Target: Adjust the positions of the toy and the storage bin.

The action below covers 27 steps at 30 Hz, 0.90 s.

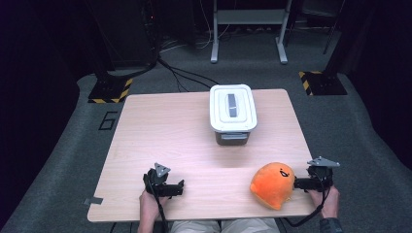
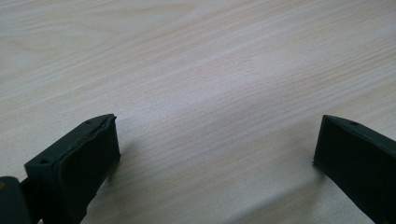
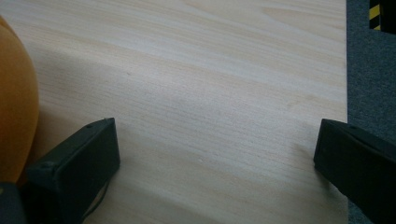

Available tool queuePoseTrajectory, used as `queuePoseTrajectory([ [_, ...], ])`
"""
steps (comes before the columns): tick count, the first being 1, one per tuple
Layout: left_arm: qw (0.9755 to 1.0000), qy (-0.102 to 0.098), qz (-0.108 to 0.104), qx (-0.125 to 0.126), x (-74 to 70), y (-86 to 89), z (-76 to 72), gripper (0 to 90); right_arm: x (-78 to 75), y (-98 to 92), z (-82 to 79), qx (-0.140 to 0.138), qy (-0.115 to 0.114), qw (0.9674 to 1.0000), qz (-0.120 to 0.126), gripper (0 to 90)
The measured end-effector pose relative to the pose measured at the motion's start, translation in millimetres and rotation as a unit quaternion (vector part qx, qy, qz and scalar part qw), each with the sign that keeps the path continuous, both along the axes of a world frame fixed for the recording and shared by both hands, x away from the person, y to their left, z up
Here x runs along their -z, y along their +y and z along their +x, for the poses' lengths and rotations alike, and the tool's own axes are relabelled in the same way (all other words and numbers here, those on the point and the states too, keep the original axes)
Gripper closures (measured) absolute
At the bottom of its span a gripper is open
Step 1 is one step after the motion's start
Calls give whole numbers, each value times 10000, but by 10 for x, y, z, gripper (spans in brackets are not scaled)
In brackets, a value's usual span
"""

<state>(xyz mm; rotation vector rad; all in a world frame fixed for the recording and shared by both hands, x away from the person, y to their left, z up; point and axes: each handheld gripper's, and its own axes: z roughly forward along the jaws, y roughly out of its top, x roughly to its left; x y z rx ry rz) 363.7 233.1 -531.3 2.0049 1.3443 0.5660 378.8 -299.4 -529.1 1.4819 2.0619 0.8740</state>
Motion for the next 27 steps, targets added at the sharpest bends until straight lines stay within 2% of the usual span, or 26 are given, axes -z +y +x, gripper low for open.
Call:
queuePoseTrajectory([
  [10,10000,8,1,28,-1,1,11,0,0,1,1,-9,-1,10000,-1,0],
  [16,9997,212,108,97,-42,-37,39,0,0,0,1,-10,-1,10000,-2,0],
  [21,9996,234,-38,174,-79,-60,61,0,0,0,2,-10,-1,10000,-4,0],
  [27,9994,166,-130,270,-247,-95,139,2,0,0,3,-4,-1,10000,-5,0],
])
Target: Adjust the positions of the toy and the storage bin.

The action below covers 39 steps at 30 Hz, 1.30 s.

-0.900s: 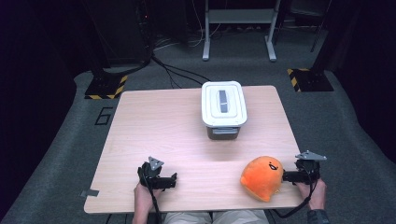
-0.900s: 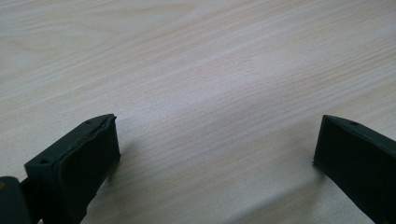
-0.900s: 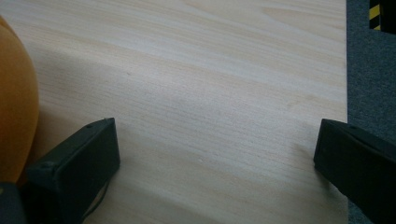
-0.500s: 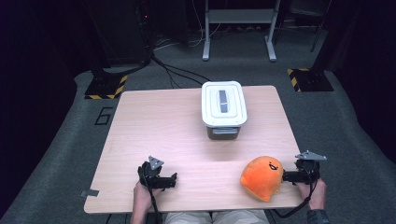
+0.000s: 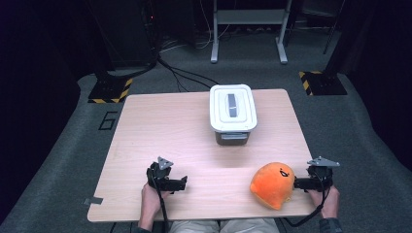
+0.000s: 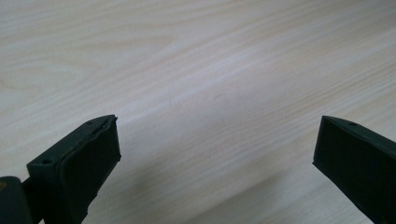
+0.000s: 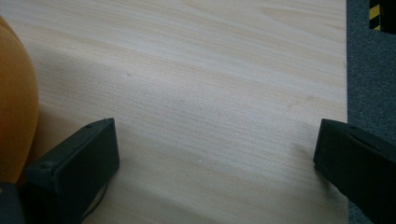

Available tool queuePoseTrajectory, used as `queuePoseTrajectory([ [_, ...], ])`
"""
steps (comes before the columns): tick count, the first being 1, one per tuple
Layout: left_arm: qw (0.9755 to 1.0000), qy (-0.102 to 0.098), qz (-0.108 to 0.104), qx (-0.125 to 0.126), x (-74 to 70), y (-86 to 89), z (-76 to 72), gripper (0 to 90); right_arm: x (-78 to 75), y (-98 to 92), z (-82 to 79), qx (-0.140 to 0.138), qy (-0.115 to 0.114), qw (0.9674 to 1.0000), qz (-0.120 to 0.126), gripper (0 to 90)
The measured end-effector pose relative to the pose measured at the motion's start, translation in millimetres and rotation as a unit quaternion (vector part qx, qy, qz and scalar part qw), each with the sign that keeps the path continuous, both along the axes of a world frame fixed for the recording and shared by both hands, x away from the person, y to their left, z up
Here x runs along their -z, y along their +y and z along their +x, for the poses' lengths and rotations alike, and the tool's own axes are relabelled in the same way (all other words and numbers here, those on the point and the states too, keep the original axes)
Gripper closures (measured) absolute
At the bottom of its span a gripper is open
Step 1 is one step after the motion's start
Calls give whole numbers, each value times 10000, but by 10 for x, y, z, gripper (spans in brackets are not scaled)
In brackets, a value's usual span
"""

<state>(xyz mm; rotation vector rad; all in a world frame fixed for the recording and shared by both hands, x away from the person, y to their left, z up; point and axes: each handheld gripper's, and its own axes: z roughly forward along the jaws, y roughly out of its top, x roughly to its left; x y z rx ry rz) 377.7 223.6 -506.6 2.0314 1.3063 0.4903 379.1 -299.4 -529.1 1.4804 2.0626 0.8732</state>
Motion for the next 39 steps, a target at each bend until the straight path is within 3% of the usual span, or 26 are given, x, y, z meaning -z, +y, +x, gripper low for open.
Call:
queuePoseTrajectory([
  [12,9996,-166,-143,180,-294,-119,190,22,0,-1,1,4,1,10000,-1,0],
  [24,9982,-239,-226,500,-600,-350,508,36,0,-2,1,8,-2,10000,5,0],
  [39,9973,-282,-274,628,-785,-509,736,50,0,-4,1,11,-4,10000,5,0],
])
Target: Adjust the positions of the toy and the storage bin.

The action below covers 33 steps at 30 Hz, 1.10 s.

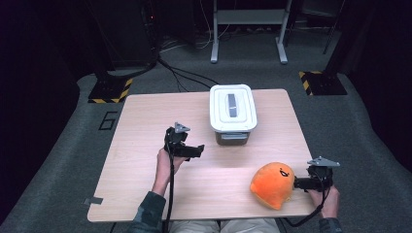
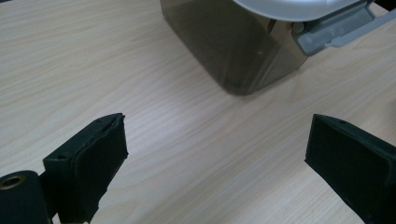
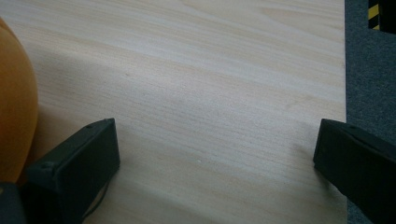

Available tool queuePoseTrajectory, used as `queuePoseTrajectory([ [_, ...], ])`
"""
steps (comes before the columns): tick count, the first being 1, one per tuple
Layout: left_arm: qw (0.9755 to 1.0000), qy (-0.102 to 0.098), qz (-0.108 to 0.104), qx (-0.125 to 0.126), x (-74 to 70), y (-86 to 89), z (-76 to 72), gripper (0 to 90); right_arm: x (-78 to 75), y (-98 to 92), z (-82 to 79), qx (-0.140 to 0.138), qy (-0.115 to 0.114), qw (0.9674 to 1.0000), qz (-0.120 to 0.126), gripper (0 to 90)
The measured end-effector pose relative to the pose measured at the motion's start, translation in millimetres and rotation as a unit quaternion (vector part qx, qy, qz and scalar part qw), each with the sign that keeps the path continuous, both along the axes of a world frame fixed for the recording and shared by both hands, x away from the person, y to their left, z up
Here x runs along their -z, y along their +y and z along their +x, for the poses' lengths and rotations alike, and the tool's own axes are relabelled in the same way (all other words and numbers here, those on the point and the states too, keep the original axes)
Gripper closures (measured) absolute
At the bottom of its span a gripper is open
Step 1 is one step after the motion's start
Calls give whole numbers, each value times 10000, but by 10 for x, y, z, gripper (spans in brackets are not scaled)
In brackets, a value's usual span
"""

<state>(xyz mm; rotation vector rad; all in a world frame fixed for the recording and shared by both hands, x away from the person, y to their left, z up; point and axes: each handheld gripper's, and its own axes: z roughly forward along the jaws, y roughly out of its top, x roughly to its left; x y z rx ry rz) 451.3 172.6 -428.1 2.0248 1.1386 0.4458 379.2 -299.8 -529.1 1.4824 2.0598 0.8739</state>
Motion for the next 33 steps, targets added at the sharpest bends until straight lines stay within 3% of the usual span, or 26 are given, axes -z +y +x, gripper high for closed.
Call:
queuePoseTrajectory([
  [17,9999,-69,-100,-16,-203,-153,249,59,0,0,0,1,-1,10000,0,0],
  [33,10000,9,-58,-36,-356,-300,532,57,0,0,0,2,-2,10000,0,0],
])
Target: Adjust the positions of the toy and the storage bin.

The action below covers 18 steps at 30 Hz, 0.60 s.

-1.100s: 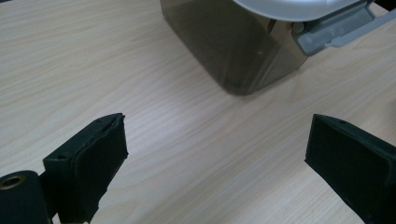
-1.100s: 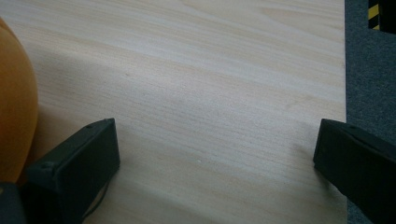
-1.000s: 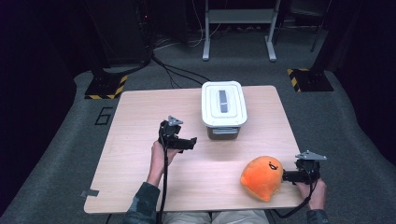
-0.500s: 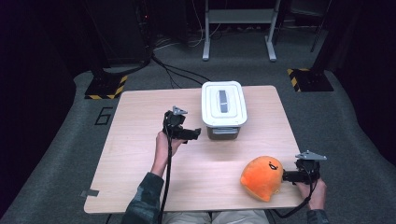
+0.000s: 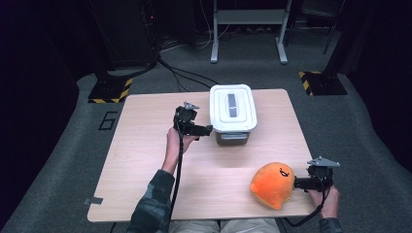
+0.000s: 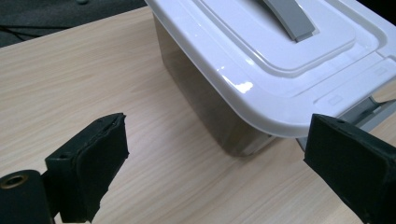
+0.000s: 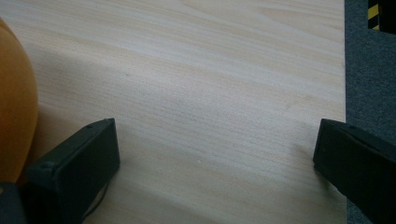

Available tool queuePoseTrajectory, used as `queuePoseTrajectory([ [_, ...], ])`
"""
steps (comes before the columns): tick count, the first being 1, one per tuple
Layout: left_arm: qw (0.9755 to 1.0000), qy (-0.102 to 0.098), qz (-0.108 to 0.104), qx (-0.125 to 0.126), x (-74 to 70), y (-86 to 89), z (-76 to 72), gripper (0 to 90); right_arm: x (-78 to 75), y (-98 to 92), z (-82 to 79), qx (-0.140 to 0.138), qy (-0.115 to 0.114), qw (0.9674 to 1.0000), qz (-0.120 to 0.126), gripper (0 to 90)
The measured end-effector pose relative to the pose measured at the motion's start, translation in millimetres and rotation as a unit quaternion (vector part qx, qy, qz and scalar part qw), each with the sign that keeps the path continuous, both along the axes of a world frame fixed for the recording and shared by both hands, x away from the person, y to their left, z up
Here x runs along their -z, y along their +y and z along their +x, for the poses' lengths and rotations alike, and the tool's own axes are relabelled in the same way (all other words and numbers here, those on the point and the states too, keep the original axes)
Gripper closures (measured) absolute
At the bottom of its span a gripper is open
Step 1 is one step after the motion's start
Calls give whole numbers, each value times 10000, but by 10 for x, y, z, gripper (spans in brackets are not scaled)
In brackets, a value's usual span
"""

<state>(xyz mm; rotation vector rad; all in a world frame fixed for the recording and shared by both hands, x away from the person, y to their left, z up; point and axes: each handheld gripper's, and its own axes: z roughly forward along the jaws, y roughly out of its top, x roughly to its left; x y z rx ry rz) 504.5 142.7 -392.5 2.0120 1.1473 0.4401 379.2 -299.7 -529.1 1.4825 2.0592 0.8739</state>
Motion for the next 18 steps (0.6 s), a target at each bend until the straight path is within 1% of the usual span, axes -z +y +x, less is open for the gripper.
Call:
queuePoseTrajectory([
  [1,10000,-21,-27,-17,-2,-15,17,67,0,0,-1,8,-3,10000,-6,0],
  [3,10000,10,9,0,-15,-36,52,67,0,1,-1,10,-3,10000,-5,0],
  [6,10000,8,-29,-46,-28,-81,108,68,0,0,-1,9,-2,10000,-6,0],
  [8,10000,11,-8,-24,-38,-100,137,69,0,1,-1,11,-4,10000,-8,0],
  [9,10000,27,-14,-51,-39,-128,163,70,0,1,-1,12,-4,10000,-7,0],
  [11,10000,33,-46,-27,-39,-139,181,71,0,1,-1,12,-5,10000,-7,0],
  [13,10000,46,26,9,-47,-168,215,72,0,1,-1,12,-4,10000,-6,0],
  [17,10000,59,48,30,-51,-224,275,91,0,1,-1,11,-4,10000,-6,0],
  [18,9999,55,82,30,-52,-235,286,105,0,1,-1,12,-3,10000,-6,0],
])
